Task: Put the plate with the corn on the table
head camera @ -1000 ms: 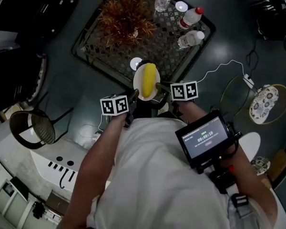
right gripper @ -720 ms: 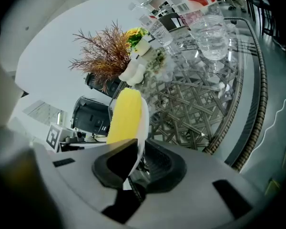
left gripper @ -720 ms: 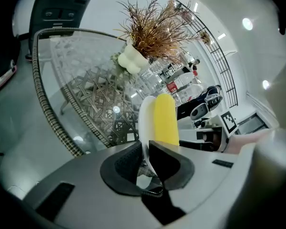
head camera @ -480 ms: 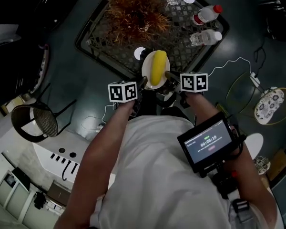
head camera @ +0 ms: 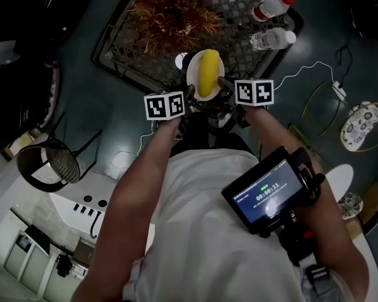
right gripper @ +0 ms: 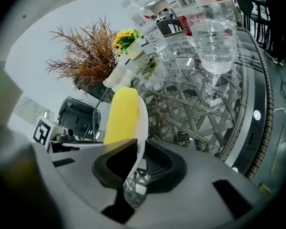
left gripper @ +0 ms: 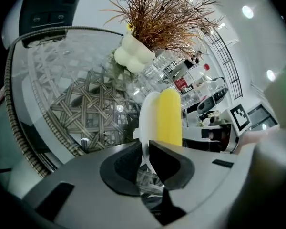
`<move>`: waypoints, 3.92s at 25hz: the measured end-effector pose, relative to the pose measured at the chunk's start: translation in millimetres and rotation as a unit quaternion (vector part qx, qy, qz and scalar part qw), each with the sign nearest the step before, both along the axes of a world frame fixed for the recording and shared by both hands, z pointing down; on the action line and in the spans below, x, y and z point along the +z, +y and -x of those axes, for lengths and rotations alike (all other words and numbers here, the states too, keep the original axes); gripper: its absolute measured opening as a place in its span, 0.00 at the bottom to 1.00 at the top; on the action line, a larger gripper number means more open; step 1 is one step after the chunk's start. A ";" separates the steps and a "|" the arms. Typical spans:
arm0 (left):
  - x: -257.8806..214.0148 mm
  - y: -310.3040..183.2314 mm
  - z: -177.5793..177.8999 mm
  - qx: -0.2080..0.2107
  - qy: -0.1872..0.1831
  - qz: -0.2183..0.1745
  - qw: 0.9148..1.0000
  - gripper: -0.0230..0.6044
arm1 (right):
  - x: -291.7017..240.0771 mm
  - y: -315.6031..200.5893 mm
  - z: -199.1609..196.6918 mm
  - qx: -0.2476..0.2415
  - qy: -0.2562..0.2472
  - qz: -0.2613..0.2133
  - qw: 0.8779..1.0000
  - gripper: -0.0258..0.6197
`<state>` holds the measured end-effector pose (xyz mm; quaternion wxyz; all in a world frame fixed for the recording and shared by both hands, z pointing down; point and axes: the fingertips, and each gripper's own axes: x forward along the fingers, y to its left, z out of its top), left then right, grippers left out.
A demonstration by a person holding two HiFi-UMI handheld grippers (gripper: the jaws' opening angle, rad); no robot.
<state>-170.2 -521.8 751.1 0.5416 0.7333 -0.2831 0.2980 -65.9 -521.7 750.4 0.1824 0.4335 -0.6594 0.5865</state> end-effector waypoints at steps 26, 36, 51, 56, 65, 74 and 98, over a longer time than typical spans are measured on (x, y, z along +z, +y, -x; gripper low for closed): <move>4.9 -17.0 -3.5 0.050 -0.022 -0.058 0.997 0.15 | 10.4 -11.4 -3.7 -0.040 0.069 -0.024 0.997 0.14; -9.4 -15.3 36.1 -0.021 -0.026 -0.089 0.995 0.15 | -4.8 -6.0 -31.4 -0.001 0.095 -0.054 0.994 0.14; -41.4 47.5 22.6 0.012 -0.034 -0.126 0.991 0.05 | -32.7 44.7 -51.2 -0.014 0.091 -0.078 0.993 0.05; -54.6 73.5 14.5 0.006 -0.017 -0.129 0.992 0.05 | -48.4 63.8 -52.5 -0.025 0.076 -0.095 0.992 0.05; -104.7 109.5 9.9 -0.012 0.007 -0.180 0.984 0.05 | -106.1 84.6 -44.6 -0.056 0.046 -0.168 0.983 0.05; -158.3 113.4 17.0 -0.026 0.026 -0.238 0.971 0.05 | -155.9 92.3 -21.5 -0.063 0.012 -0.217 0.974 0.05; -211.6 186.3 -17.5 -0.026 0.056 -0.298 0.953 0.05 | -212.1 178.0 -36.7 -0.066 -0.029 -0.260 0.963 0.05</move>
